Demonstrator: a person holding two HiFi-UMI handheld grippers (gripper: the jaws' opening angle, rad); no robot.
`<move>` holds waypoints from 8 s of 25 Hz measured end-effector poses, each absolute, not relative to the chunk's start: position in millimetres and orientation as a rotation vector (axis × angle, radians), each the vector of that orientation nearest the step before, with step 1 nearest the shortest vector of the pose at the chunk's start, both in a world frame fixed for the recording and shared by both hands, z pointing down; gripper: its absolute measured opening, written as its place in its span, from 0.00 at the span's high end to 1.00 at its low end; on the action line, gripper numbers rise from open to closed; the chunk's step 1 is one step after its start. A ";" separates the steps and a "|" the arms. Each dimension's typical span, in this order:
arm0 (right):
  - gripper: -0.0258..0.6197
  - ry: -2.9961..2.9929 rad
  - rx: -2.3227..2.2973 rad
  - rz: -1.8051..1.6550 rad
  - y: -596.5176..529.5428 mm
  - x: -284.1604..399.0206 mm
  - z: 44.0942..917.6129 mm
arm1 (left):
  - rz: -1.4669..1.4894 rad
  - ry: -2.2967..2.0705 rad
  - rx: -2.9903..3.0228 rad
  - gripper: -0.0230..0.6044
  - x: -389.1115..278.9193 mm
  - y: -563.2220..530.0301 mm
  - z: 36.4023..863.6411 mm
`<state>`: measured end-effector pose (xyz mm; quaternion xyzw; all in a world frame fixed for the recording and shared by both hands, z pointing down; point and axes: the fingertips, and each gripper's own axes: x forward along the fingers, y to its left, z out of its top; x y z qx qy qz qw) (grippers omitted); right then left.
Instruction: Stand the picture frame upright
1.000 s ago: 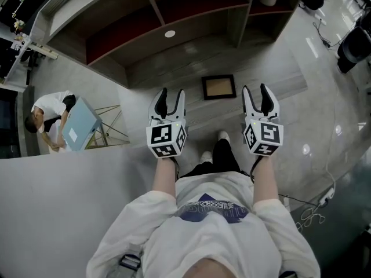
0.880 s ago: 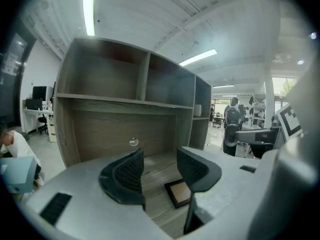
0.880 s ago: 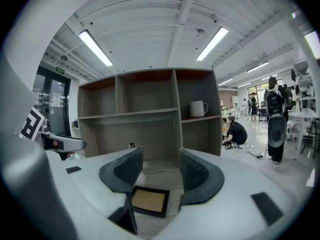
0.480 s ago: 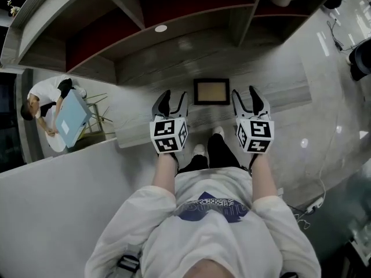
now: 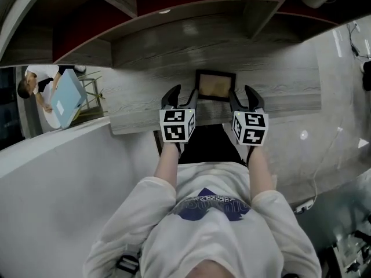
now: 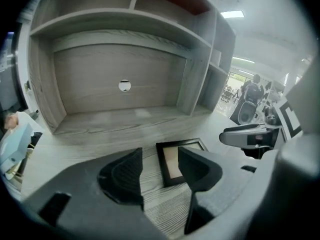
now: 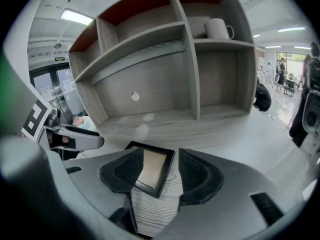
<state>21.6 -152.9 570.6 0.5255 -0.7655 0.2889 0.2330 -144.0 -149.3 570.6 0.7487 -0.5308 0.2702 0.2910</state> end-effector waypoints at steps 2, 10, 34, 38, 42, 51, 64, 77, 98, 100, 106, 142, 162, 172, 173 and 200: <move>0.63 -2.072 1.440 0.833 -155.1 20.3 585.1 | 0.736 -1.394 1.980 0.64 -142.5 -152.8 584.7; 0.64 -1.965 1.446 0.954 -154.9 15.8 627.7 | 0.813 -1.303 1.921 0.64 -133.1 -158.3 631.5; 0.77 -1.825 1.450 0.993 -156.5 6.6 654.0 | 0.875 -1.183 1.879 0.76 -119.0 -158.9 658.1; 0.78 -1.822 1.461 1.006 -156.6 6.3 653.7 | 0.850 -1.185 1.866 0.77 -119.1 -159.2 658.2; 0.79 -1.828 1.461 1.022 -155.9 6.9 654.2 | 0.818 -1.197 1.838 0.83 -123.4 -160.1 659.2; 0.86 -1.823 1.495 1.071 -153.0 12.0 653.1 | 0.786 -1.195 1.860 0.84 -124.4 -161.9 653.4; 0.86 -1.899 1.663 1.048 -164.4 23.0 598.2 | 0.730 -1.162 2.033 0.84 -113.3 -185.0 599.3; 0.86 -1.951 1.909 0.894 -167.8 48.9 516.1 | 0.643 -1.065 2.294 0.84 -82.9 -208.5 521.2; 0.85 -2.177 1.861 0.593 -221.2 116.0 474.8 | 0.549 -1.165 2.442 0.84 -15.6 -252.8 483.0; 0.85 -2.200 1.829 0.579 -228.7 122.9 479.6 | 0.551 -1.185 2.431 0.84 -9.1 -256.9 488.2; 0.85 -2.256 1.732 0.498 -245.9 139.5 497.1 | 0.563 -1.241 2.411 0.83 7.6 -263.7 503.5; 0.84 -2.385 1.491 0.245 -300.1 161.4 579.7 | 0.488 -1.450 2.350 0.83 31.5 -299.0 591.5; 0.87 -2.333 1.518 0.263 -316.0 166.6 599.5 | 0.554 -1.455 2.352 0.87 32.7 -313.6 610.5; 0.89 -2.326 1.531 0.271 -321.9 169.0 602.5 | 0.571 -1.471 2.359 0.88 32.5 -321.7 610.9; 0.90 -2.326 1.530 0.270 -322.1 168.9 602.4 | 0.571 -1.472 2.360 0.88 32.2 -322.0 610.8; 0.90 -2.284 1.599 0.263 -314.4 176.9 595.2 | 0.603 -1.533 2.373 0.89 23.1 -314.4 602.9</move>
